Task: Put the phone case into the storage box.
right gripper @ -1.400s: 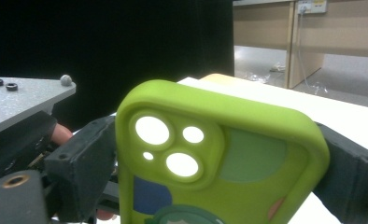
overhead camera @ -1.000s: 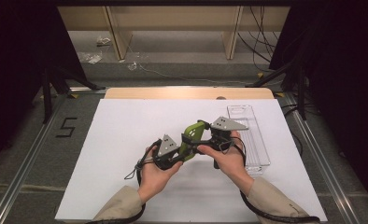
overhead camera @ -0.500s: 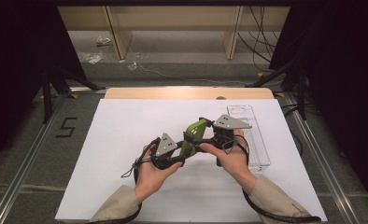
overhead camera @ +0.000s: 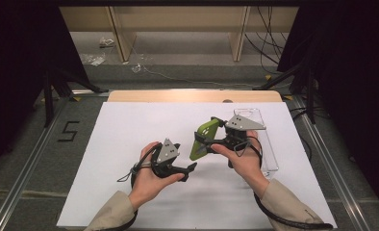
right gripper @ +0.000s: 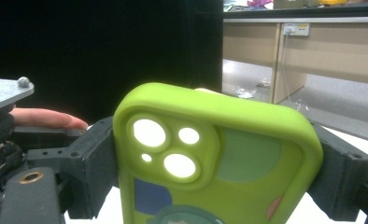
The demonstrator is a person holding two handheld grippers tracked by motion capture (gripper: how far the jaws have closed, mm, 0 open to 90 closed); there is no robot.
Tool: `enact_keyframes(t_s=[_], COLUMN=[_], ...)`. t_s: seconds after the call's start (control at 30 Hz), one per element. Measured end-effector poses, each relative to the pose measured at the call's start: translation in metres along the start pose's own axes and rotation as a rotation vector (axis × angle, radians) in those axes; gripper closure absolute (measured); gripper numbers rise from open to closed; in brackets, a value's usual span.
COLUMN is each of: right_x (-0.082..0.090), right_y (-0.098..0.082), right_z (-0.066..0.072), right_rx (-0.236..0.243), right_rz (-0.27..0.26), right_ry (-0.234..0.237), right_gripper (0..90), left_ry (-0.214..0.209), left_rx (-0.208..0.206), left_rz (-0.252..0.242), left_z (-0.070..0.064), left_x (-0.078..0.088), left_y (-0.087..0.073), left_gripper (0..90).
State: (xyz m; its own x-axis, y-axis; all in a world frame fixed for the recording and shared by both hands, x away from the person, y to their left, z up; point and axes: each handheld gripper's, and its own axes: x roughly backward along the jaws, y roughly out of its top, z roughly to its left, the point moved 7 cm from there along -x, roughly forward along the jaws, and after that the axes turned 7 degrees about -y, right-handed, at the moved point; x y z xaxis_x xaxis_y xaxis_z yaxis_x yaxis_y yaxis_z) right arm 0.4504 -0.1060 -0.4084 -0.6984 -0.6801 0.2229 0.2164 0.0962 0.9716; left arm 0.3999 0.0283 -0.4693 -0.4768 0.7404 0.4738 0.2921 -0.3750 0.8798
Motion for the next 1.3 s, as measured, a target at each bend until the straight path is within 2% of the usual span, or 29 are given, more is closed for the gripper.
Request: enact_keyframes(t_s=[0.07,0.23,0.4,0.97,1.3], right_x=[0.001,0.003,0.004,0.010,0.014], right_y=[0.001,0.002,0.004,0.010,0.014], right_z=[-0.002,-0.006,-0.009,-0.020,-0.027], right_rx=[0.004,0.009,0.013,0.018,0.013], right_rz=[-0.002,-0.003,-0.005,-0.016,-0.026], right_ry=[-0.005,-0.017,-0.027,-0.053,-0.073], right_gripper=[15.9,15.9,15.9,16.0,16.0], left_ry=[0.001,-0.004,-0.002,0.006,0.013], left_rx=[0.002,-0.003,-0.011,0.007,0.003], left_rz=[0.011,0.038,0.047,0.035,0.035], left_z=[0.000,0.001,0.003,0.009,0.011], left_x=[0.002,0.007,0.011,0.021,0.024], left_y=[-0.002,-0.008,-0.012,-0.018,-0.020], left_gripper=[6.2,0.0,0.0,0.0,0.0])
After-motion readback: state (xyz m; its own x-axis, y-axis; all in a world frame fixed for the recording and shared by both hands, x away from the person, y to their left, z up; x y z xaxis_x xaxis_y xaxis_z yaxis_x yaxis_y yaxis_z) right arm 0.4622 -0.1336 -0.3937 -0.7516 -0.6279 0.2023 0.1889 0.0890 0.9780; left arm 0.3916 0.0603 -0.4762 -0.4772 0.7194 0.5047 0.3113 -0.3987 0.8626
